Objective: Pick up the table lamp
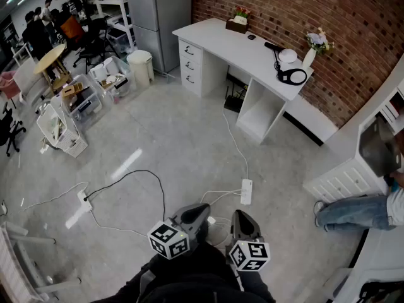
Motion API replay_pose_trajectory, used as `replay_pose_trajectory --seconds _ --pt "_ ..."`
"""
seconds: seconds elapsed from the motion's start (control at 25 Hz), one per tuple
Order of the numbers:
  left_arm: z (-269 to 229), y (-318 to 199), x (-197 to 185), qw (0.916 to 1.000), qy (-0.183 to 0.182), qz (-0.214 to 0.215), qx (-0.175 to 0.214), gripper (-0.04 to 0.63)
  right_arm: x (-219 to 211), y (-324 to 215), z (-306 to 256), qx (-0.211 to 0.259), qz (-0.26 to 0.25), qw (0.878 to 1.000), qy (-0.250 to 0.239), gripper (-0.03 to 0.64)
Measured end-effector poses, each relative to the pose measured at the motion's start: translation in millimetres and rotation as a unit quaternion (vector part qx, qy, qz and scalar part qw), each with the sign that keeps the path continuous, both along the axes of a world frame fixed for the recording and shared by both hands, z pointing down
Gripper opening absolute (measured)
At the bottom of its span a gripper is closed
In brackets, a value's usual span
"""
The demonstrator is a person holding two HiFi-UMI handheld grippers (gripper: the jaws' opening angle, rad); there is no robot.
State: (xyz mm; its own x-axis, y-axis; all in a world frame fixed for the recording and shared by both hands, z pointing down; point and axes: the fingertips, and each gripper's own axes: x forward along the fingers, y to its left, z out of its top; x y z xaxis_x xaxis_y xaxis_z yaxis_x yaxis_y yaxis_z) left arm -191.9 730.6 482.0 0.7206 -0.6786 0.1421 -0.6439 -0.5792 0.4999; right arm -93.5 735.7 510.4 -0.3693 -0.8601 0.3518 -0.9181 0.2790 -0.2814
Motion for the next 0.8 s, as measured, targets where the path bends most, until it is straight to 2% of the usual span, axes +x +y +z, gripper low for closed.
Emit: replay_pose_trajectory --seconds 0.28,0.4,0.6,0.8 --pt "5.4 -27.9 3.9 1.0 0.005 -0.001 0.008 0.009 -0.3 -27.1 -1.2 0.009 0.003 1.0 -0.016 0.012" --pt "6.0 -51.4 9.9 0.9997 0.012 0.017 0.014 0.009 4.0 -51.1 3.0 0.008 0.014 1.0 -0.025 0.012" --pt "3.0 -115.0 7.0 0.9991 -0.006 0.03 0.031 0.009 -0.6 -114.6 -7.2 0.022 0.019 0.999 -0.03 0.012" --pt "-6.6 -187.9 -2.8 0.9984 0.001 0.038 0.042 0.009 -11.4 -186.2 -21.1 0.03 0.026 0.998 -0.039 0.012"
